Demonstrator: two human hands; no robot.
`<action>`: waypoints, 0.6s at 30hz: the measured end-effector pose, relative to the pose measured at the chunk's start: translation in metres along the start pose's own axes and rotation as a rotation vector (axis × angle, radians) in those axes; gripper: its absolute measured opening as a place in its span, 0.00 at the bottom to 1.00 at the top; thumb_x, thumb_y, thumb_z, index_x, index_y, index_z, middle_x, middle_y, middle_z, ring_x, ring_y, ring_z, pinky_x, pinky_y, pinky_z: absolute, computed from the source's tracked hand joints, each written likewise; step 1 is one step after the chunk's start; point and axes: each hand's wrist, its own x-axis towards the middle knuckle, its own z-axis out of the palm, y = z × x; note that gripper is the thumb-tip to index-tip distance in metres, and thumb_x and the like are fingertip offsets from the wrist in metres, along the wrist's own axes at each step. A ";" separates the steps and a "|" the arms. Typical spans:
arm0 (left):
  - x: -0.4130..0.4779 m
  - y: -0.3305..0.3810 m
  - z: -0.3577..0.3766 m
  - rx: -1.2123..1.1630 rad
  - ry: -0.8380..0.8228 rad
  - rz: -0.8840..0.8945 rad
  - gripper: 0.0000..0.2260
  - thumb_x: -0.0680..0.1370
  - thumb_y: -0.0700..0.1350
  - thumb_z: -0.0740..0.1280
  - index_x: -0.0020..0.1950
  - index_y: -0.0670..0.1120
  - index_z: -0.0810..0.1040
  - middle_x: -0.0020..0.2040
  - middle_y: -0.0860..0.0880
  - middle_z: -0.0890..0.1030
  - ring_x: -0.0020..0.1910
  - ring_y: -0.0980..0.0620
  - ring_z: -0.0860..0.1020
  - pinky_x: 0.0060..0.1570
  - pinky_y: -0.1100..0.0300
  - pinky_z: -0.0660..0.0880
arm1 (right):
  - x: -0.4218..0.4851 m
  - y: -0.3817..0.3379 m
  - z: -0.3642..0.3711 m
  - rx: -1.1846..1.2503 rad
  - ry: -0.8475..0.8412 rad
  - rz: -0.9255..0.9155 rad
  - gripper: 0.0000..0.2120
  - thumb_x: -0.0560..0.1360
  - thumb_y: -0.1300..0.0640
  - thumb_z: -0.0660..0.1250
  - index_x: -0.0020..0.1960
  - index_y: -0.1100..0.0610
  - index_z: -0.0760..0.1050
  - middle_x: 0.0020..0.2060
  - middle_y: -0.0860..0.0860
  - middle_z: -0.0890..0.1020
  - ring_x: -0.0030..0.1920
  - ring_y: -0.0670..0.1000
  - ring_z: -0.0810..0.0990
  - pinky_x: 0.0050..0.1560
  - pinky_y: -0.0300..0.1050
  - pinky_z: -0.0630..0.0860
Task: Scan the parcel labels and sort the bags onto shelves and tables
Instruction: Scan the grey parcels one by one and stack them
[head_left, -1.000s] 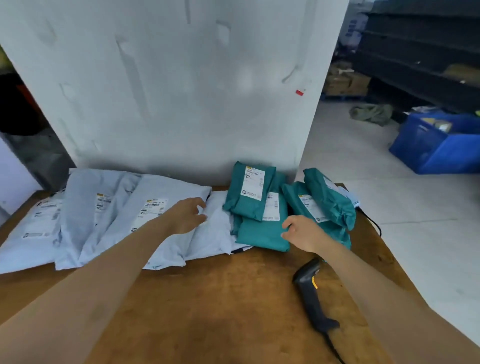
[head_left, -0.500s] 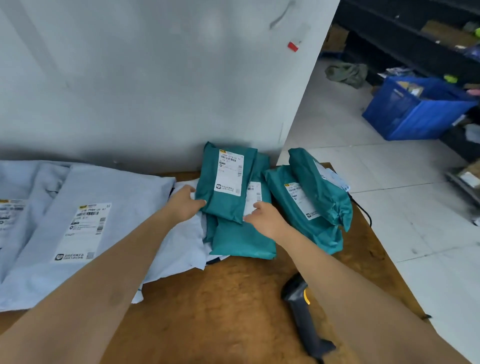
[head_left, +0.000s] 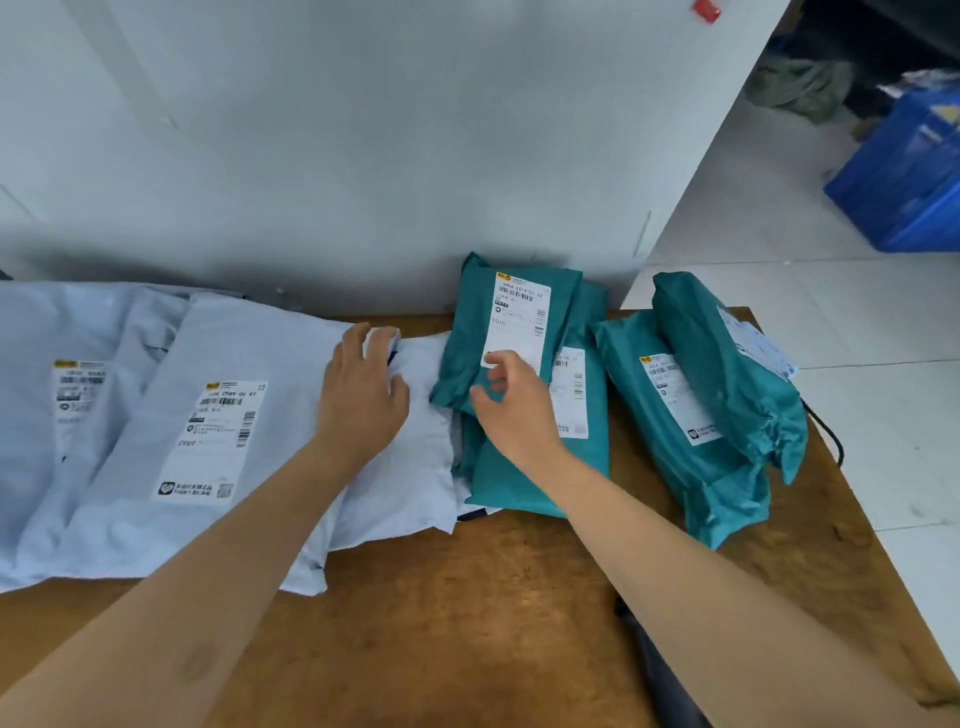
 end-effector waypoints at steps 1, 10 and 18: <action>-0.002 -0.016 -0.009 0.073 0.015 -0.024 0.22 0.75 0.41 0.66 0.68 0.42 0.68 0.70 0.37 0.67 0.67 0.37 0.67 0.66 0.45 0.65 | -0.003 -0.009 0.011 -0.001 -0.105 -0.005 0.19 0.76 0.58 0.66 0.66 0.59 0.70 0.56 0.55 0.78 0.56 0.53 0.77 0.57 0.44 0.73; -0.012 -0.135 -0.064 0.161 -0.210 -0.681 0.43 0.68 0.73 0.60 0.70 0.42 0.62 0.69 0.36 0.66 0.69 0.35 0.64 0.66 0.38 0.61 | 0.001 -0.051 0.097 0.335 -0.486 0.351 0.30 0.71 0.47 0.73 0.67 0.60 0.69 0.62 0.51 0.78 0.57 0.52 0.79 0.48 0.39 0.77; -0.032 -0.174 -0.082 -0.328 -0.189 -0.804 0.50 0.60 0.67 0.74 0.70 0.39 0.61 0.66 0.40 0.75 0.60 0.41 0.76 0.56 0.50 0.74 | -0.018 -0.060 0.128 0.759 -0.474 0.671 0.26 0.67 0.54 0.78 0.62 0.59 0.75 0.55 0.53 0.82 0.55 0.55 0.81 0.56 0.51 0.78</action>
